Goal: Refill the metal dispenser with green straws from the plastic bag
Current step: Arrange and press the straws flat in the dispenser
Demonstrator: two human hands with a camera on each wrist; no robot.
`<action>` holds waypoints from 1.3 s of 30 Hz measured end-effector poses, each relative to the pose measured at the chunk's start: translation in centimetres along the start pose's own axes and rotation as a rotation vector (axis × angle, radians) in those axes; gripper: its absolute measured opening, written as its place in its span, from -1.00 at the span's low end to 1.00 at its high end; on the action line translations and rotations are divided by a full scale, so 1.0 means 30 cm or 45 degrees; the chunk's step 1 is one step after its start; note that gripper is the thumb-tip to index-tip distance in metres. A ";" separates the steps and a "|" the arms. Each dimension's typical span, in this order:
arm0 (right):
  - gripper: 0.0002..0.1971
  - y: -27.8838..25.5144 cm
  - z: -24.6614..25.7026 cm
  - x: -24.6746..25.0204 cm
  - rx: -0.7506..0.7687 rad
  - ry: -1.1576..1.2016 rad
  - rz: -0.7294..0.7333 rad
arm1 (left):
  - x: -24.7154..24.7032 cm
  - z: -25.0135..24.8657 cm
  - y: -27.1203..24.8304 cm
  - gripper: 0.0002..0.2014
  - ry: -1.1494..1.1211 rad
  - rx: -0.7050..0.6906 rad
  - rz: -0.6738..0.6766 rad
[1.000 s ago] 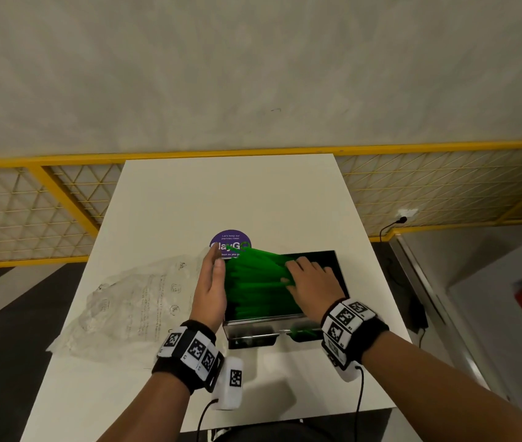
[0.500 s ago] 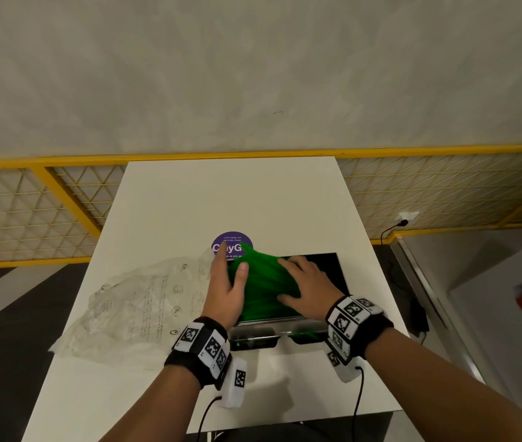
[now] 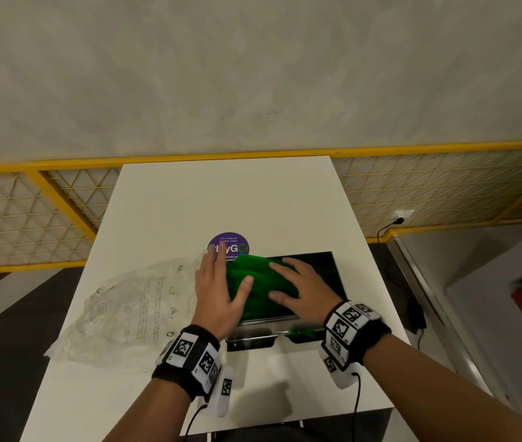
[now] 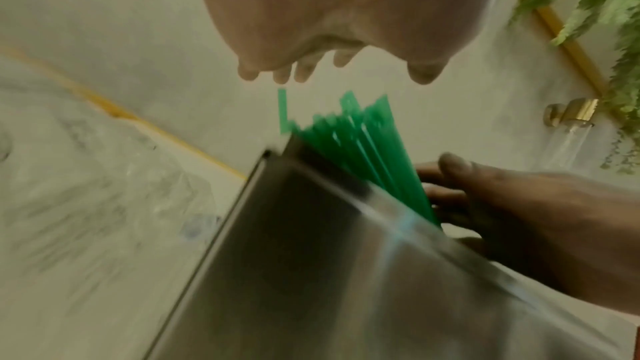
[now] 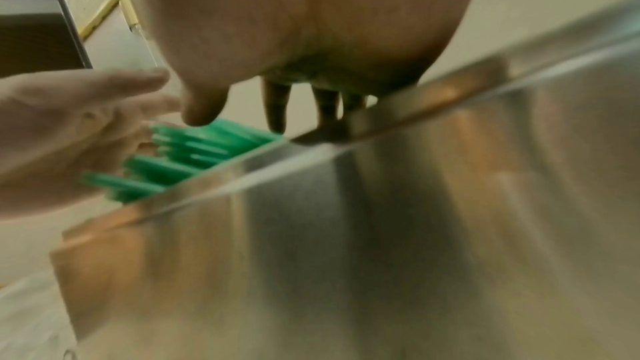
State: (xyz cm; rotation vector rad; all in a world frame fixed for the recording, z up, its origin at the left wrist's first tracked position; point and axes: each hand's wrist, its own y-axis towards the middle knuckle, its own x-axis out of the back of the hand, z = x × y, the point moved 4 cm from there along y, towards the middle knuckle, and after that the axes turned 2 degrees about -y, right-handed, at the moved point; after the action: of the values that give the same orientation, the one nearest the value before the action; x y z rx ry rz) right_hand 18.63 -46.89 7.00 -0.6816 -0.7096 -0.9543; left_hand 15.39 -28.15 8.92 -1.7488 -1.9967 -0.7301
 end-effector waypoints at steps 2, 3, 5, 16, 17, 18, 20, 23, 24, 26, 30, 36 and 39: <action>-0.28 -0.011 -0.024 0.029 -0.015 0.050 0.064 | 0.035 -0.039 0.018 -0.15 0.004 -0.078 0.060; -0.22 -0.014 -0.041 0.037 -0.040 0.023 0.130 | 0.040 -0.064 0.025 -0.14 0.062 -0.112 0.190; -0.09 -0.009 -0.073 0.044 -0.115 -0.078 0.266 | 0.012 -0.095 0.039 -0.11 0.379 -0.135 0.531; -0.01 0.080 -0.086 -0.010 -0.228 -0.526 0.375 | -0.093 -0.036 0.101 0.09 1.009 0.276 0.872; -0.05 0.085 -0.087 -0.010 -0.233 -0.535 0.368 | -0.090 -0.040 0.101 0.09 1.036 0.272 0.838; -0.08 0.088 -0.089 -0.007 -0.238 -0.521 0.364 | -0.089 -0.047 0.102 0.07 1.047 0.270 0.814; -0.11 0.090 -0.095 -0.003 -0.250 -0.450 0.367 | -0.086 -0.055 0.102 0.06 1.040 0.286 0.777; -0.07 0.086 -0.101 -0.001 -0.271 -0.422 0.373 | -0.081 -0.057 0.081 0.00 1.113 0.372 0.697; -0.03 0.086 -0.100 0.000 -0.275 -0.454 0.371 | -0.082 -0.055 0.072 -0.02 1.150 0.400 0.680; -0.01 0.085 -0.094 -0.004 -0.278 -0.543 0.383 | -0.087 -0.043 0.055 -0.07 1.159 0.437 0.660; -0.15 0.080 -0.077 -0.002 -0.273 -0.499 0.386 | -0.076 -0.033 0.055 -0.21 1.123 0.270 0.607; -0.24 0.065 -0.054 0.021 -0.277 -0.405 0.416 | -0.061 -0.041 0.049 -0.27 0.949 0.194 0.522; -0.26 0.055 -0.046 0.036 -0.254 -0.389 0.364 | -0.056 -0.048 0.060 -0.33 0.858 0.128 0.524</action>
State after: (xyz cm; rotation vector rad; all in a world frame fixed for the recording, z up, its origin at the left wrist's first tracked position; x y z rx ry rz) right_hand 20.83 -47.81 6.72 -1.0899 -0.7645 -0.6684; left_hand 17.34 -30.18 9.29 -1.5088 -1.1651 -0.8997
